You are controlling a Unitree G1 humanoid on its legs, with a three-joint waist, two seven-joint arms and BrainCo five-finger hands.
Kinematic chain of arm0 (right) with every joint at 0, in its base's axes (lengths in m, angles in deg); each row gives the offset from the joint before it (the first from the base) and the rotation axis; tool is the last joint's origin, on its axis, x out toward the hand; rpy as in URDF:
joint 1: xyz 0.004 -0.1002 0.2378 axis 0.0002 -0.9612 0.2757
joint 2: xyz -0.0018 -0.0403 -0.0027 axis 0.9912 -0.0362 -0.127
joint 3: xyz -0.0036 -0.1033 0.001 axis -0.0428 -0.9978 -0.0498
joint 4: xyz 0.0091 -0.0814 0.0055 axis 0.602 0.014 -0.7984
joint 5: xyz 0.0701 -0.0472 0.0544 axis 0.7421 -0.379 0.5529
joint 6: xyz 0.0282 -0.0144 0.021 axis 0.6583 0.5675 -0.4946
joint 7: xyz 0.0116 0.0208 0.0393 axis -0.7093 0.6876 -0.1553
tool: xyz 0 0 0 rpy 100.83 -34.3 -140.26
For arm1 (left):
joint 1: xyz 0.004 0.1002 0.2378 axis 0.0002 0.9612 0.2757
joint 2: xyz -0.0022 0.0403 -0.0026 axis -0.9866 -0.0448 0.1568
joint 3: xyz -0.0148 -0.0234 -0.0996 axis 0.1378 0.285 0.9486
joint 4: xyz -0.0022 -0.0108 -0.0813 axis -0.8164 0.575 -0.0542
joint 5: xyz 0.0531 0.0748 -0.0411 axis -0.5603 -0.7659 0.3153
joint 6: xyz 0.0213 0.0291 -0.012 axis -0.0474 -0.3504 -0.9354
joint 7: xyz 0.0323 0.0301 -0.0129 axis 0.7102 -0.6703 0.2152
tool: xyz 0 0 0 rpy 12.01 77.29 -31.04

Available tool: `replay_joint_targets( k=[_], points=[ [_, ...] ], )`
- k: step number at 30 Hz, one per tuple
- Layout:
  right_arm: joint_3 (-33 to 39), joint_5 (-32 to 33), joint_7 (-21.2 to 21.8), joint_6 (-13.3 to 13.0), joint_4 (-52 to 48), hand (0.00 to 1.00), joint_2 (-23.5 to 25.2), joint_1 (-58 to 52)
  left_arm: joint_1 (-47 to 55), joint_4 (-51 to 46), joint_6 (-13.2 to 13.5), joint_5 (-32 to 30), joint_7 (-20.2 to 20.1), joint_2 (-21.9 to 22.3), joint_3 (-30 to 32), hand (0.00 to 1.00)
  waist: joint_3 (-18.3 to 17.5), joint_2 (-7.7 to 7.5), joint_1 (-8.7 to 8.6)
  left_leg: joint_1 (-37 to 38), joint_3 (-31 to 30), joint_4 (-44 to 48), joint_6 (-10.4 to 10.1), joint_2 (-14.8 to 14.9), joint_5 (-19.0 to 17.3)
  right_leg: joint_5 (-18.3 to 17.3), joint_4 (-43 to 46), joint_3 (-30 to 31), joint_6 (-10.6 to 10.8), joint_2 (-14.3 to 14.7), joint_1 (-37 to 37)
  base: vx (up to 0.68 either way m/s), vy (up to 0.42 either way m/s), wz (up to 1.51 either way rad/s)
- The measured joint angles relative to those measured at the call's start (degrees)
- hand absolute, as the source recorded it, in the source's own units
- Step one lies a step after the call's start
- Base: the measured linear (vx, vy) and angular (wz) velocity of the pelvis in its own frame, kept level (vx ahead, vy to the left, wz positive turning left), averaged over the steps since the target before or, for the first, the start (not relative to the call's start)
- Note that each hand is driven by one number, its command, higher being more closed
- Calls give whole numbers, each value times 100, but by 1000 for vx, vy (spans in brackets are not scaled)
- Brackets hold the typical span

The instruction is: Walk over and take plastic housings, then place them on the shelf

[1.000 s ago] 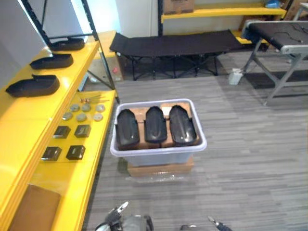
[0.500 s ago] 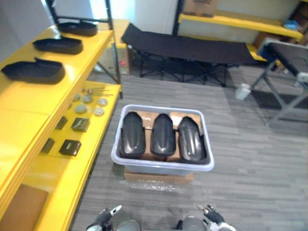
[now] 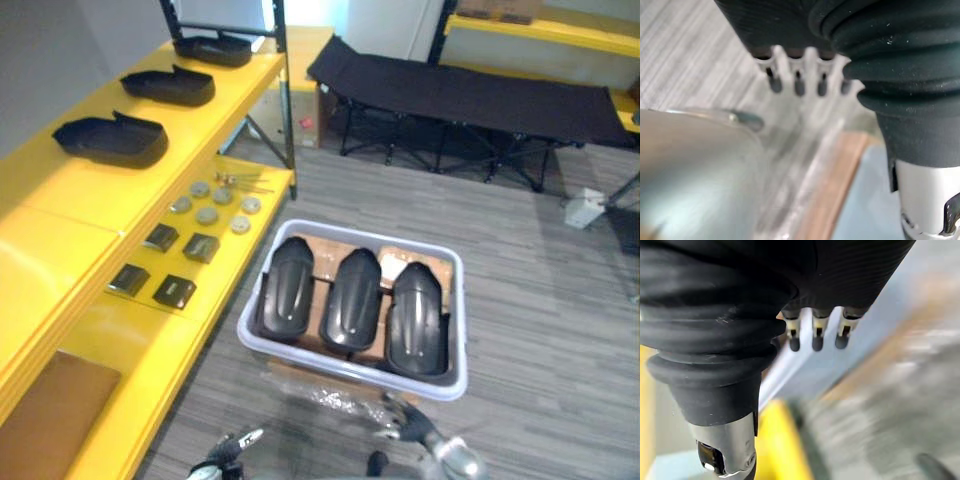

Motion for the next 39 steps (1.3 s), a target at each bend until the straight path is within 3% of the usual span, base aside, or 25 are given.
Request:
replay_joint_targets(
  k=[3,4,7,10,11,12,14,15,18,21,23,27,30,33,36,39],
  points=[
    [-924,-137,40,-36,-1363,0,48,366,2,2,-23,-47,-18,-151,-87,0,-123,-211,106,-21,-3,26,6,-91,2,186,-252,-18,44,-58,73,-13,48,2],
    [-1086,-140,63,-26,-1759,0,42,654,4,0,-24,-78,-24,-174,-131,0,-122,-204,135,-15,-6,77,7,-143,3,239,-311,-31,65,-97,139,-36,56,7],
    [-985,-115,22,88,-2206,0,-97,1518,6,-13,-24,-271,-117,-212,-216,0,-154,-221,233,6,-2,130,13,-240,1,281,-334,-32,106,-171,199,-74,49,2],
    [-501,-41,-415,350,-2442,0,-264,2235,29,-37,-34,-440,-170,-235,-240,0,-149,-213,299,-4,-10,152,18,-252,0,324,-336,-45,104,-181,198,-74,15,2],
    [-392,-415,-521,573,-2509,0,-301,2456,79,-35,-61,-450,-193,-258,-289,0,-146,-209,297,-17,-10,201,45,-246,-17,324,-336,-44,104,-179,201,-76,-7,-6],
    [-388,-384,-685,958,-2520,0,-409,2623,114,-38,-115,-492,-206,-273,-389,0,-135,-189,299,-18,-10,221,63,-234,-28,323,-338,-43,103,-183,206,-93,-9,-3],
    [-323,-157,-765,1293,-2520,0,-466,2615,141,-39,-146,-503,-230,-273,-420,0,-132,-184,300,-19,-12,221,63,-228,-28,323,-337,-49,103,-181,210,-80,-7,0],
    [-68,430,-976,1776,-2519,0,-465,2477,196,-40,-141,-655,-241,-252,-444,0,-117,-159,299,-31,-11,252,63,-226,-28,332,-334,-48,92,-182,210,-78,-6,0],
    [1004,1399,-1575,2129,-2535,0,-442,1947,337,-86,-78,-661,-240,-229,-441,0,-118,-64,283,-96,-21,314,75,-233,-37,335,-301,-49,87,-180,184,-68,-2,3],
    [2180,2008,-2375,2101,-2557,0,-378,1421,539,-211,22,-666,-239,-183,-433,0,-157,35,199,-104,0,317,82,-235,-43,335,-285,-32,88,-181,182,-41,7,-3],
    [2946,2397,-2973,1935,-2579,0,-374,1082,643,-236,38,-670,-239,-133,-425,0,-184,102,52,-110,42,304,85,-225,-46,335,-280,11,88,-175,147,-14,13,-11],
    [3699,3028,-3321,1690,-2507,0,-376,898,676,-382,157,-693,-241,-127,-380,0,-78,176,-19,-392,278,363,85,-166,-47,354,-78,254,59,-157,-333,-47,6,-32],
    [4184,3310,-3584,1458,-1774,0,-380,1141,419,-509,425,-593,-222,-207,-353,0,522,108,-55,-964,202,671,90,-147,-41,458,-9,256,-15,-147,-749,-126,-21,6],
    [4473,3534,-3893,1402,-1147,0,-385,1640,194,-710,569,-366,-178,-260,-335,0,1000,52,81,-1341,176,728,95,-158,21,589,-122,254,-41,-143,-1040,-114,-26,5],
    [4657,3531,-4067,1399,-720,0,-457,2073,164,-902,705,-269,-129,-260,-337,0,1240,65,149,-1522,147,736,97,-172,56,697,-195,226,-41,-149,-1159,-29,-11,7],
    [4778,3531,-4332,1399,-168,0,-833,2515,20,-921,749,-139,-112,-249,-358,0,1315,121,180,-1821,-12,904,108,-224,68,719,-193,90,-27,-168,-1334,37,4,24]
  ],
)
